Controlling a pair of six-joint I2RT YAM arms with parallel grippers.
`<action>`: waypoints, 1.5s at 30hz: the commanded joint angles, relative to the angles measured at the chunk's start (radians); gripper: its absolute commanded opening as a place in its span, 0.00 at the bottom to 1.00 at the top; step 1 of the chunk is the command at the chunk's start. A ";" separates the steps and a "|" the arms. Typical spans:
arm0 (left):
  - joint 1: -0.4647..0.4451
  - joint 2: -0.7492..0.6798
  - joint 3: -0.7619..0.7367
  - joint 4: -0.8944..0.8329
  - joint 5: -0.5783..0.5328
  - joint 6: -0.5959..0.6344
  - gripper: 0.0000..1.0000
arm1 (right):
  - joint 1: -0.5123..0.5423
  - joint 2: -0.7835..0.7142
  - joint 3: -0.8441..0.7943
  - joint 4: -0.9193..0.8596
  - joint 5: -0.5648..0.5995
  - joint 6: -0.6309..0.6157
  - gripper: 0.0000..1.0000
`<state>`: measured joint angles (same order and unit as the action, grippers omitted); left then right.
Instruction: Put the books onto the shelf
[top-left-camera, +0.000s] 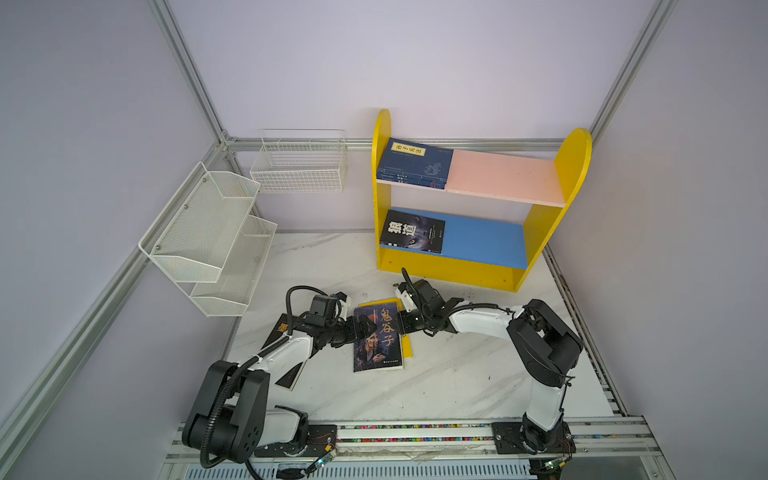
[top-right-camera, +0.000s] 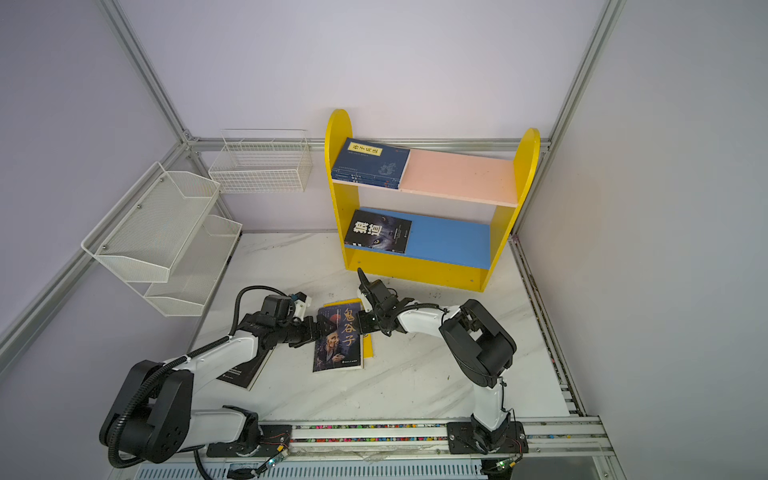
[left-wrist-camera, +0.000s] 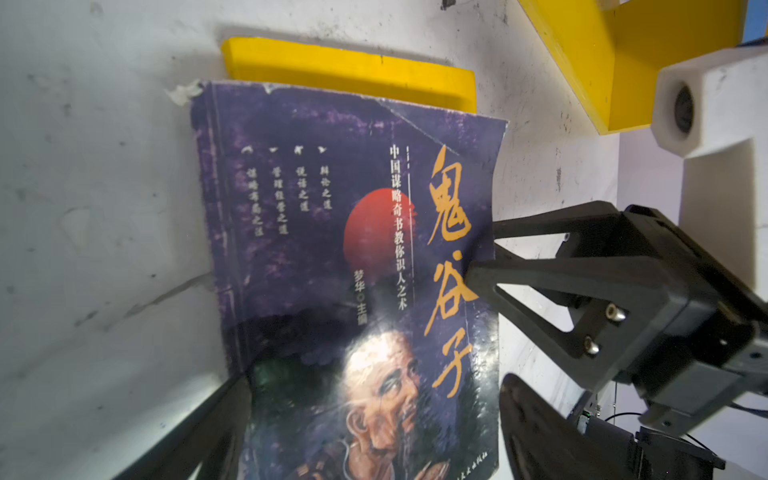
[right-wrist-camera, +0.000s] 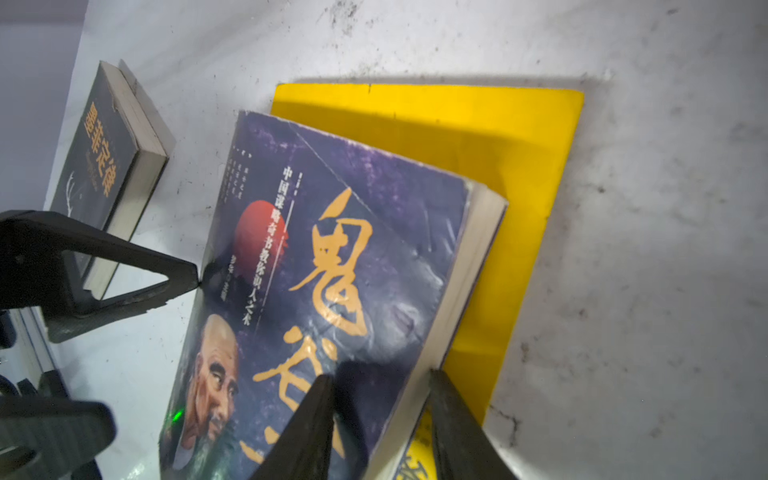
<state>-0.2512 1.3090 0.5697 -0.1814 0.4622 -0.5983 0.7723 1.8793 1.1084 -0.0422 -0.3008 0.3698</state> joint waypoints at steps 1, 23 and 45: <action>0.000 -0.066 -0.070 -0.052 -0.076 -0.061 0.95 | -0.001 0.026 0.018 -0.025 0.045 -0.017 0.37; 0.007 0.062 0.056 0.132 0.249 -0.043 0.60 | -0.001 0.070 0.059 -0.020 0.076 -0.062 0.29; 0.048 0.052 0.187 0.174 0.219 -0.132 0.24 | -0.002 0.025 0.206 -0.084 0.026 -0.096 0.29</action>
<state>-0.2031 1.3857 0.6487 -0.0719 0.6647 -0.7269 0.7555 1.9240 1.2770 -0.1101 -0.2214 0.2829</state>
